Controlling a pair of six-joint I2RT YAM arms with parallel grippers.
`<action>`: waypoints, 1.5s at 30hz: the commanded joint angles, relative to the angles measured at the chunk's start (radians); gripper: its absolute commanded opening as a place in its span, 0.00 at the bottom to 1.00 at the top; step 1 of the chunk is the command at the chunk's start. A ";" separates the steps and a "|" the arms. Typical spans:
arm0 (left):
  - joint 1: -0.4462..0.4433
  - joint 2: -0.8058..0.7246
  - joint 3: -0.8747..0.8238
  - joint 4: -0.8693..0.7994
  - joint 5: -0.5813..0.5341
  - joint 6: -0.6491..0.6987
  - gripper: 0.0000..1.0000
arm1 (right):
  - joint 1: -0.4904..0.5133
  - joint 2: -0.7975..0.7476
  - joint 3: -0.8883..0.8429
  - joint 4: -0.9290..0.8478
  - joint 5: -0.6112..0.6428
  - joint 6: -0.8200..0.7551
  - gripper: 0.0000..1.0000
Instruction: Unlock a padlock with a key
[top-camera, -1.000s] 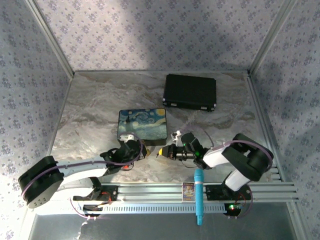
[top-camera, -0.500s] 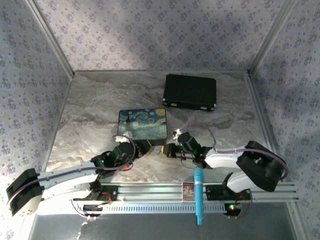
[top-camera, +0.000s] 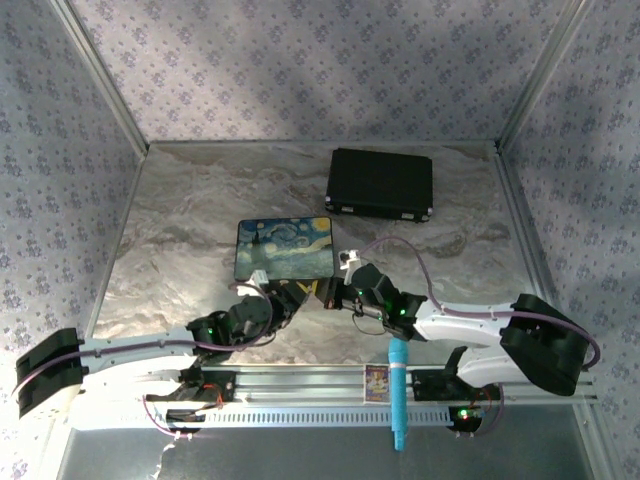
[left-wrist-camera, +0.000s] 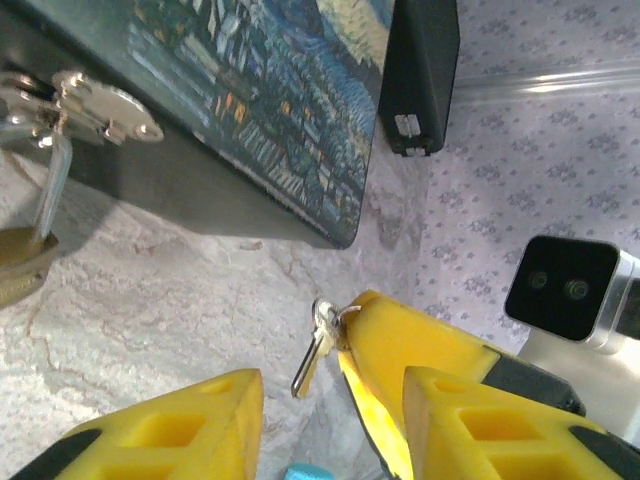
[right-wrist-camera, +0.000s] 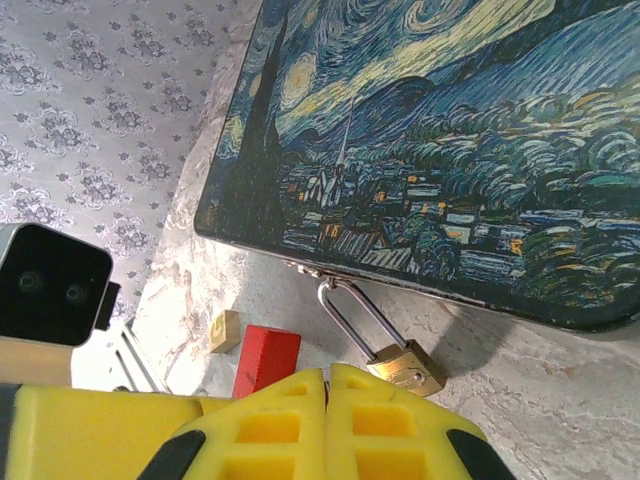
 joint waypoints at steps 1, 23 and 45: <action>-0.008 -0.002 -0.014 0.056 -0.067 -0.037 0.36 | 0.005 -0.029 -0.014 0.014 0.015 0.021 0.00; -0.007 0.046 0.004 0.126 -0.042 -0.003 0.00 | 0.015 -0.071 -0.072 0.080 -0.035 0.017 0.00; 0.226 -0.092 0.349 0.000 0.761 0.911 0.00 | -0.239 -0.434 -0.037 0.214 -0.501 -0.058 0.80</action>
